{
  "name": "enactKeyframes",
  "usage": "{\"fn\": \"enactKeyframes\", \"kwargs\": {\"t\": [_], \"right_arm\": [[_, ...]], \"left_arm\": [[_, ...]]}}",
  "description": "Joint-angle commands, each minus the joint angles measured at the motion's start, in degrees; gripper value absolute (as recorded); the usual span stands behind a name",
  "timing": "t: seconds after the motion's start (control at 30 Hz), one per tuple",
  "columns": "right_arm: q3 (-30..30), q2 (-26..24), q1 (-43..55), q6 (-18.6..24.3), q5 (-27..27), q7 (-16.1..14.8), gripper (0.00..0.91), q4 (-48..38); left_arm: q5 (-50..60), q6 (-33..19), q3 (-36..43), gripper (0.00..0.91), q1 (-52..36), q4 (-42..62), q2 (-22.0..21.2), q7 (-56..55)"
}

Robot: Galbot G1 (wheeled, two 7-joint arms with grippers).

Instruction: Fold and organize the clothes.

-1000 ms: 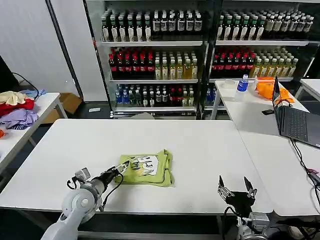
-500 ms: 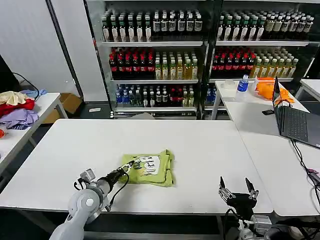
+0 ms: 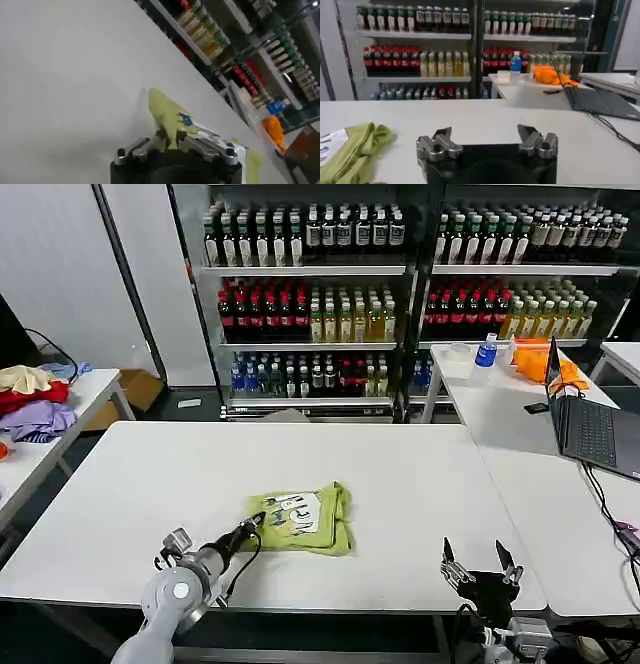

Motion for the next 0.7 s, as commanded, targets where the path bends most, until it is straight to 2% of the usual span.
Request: {"fn": "enactKeyframes", "kwargs": {"t": [0.03, 0.13, 0.23, 0.33, 0.37, 0.47, 0.5, 0.53, 0.63, 0.7], "right_arm": [[0.0, -0.1, 0.2, -0.3, 0.1, 0.1, 0.907, 0.9], [-0.1, -0.5, 0.5, -0.3, 0.2, 0.0, 0.907, 0.7], [-0.2, -0.9, 1.3, -0.4, 0.7, 0.1, 0.907, 0.4], [-0.4, -1.1, 2.3, -0.7, 1.3, 0.2, 0.907, 0.2], [-0.4, -1.4, 2.5, -0.7, 1.6, 0.2, 0.907, 0.2], [-0.2, -2.4, 2.8, -0.5, 2.4, 0.2, 0.907, 0.2], [-0.2, -2.5, 2.8, -0.4, 2.5, 0.2, 0.907, 0.2], [-0.1, -2.9, 2.8, -0.3, 2.8, 0.1, 0.907, 0.3], [-0.1, -3.2, 3.1, -0.4, 3.1, 0.1, 0.907, 0.4], [-0.5, -3.0, 3.7, -0.6, 3.1, 0.3, 0.907, 0.3]], "left_arm": [[-7.7, -1.5, -3.6, 0.02, 0.8, -4.1, 0.5, -0.2], [-10.2, -1.4, -7.9, 0.02, 1.1, -7.8, 3.8, -1.2], [-10.5, -0.5, -13.0, 0.03, 0.2, -8.6, 9.1, -1.6], [-8.3, 1.2, -19.2, 0.02, -2.2, -5.6, 16.4, -1.7], [-6.3, 2.6, -21.0, 0.02, -3.3, -3.9, 20.2, -1.3], [0.3, 2.5, -23.6, 0.02, -5.0, -1.8, 26.1, 2.0], [1.8, 2.3, -23.8, 0.02, -5.5, -2.2, 29.8, 3.0], [2.9, 2.3, -24.0, 0.02, -6.0, -2.8, 31.6, 3.6], [8.3, 1.8, -20.9, 0.02, -6.1, -7.6, 34.3, 5.1], [16.9, 0.0, -17.2, 0.02, -4.3, -10.6, 33.8, 6.2]]}}
